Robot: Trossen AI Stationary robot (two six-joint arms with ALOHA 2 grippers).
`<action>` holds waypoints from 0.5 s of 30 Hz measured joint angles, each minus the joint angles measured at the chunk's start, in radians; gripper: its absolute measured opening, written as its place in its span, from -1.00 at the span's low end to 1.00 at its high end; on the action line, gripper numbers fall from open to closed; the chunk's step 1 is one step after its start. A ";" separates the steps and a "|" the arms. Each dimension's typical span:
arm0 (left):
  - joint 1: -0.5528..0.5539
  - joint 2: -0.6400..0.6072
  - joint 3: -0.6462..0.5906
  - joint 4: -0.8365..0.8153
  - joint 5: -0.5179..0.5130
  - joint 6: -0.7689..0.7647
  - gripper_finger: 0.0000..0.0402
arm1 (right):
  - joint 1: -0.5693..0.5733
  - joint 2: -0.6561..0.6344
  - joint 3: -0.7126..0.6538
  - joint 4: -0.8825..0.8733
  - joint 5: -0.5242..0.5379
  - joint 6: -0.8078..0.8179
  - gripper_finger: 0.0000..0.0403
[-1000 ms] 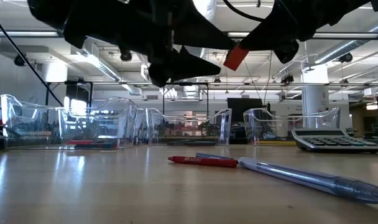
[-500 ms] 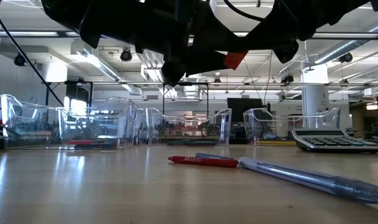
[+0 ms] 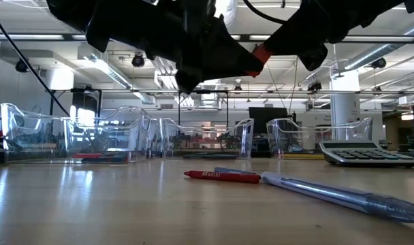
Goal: Sort crayons/erasers/pens/pencils in bins
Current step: Put the orange eraser into the bottom transparent bin
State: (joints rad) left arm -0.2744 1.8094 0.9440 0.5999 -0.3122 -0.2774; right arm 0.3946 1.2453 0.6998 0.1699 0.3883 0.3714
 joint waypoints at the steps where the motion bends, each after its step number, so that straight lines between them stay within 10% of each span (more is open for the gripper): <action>1: 0.000 -0.014 0.000 -0.035 -0.002 0.001 -0.95 | 0.000 -0.001 0.000 0.000 -0.004 0.002 -0.65; 15: 0.004 -0.373 0.000 -0.837 -0.221 0.006 -0.96 | 0.000 -0.028 0.000 -0.001 -0.004 -0.006 0.16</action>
State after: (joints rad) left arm -0.2699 1.4362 0.9436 -0.2370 -0.5336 -0.2714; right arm 0.3946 1.2173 0.6998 0.1688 0.3847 0.3656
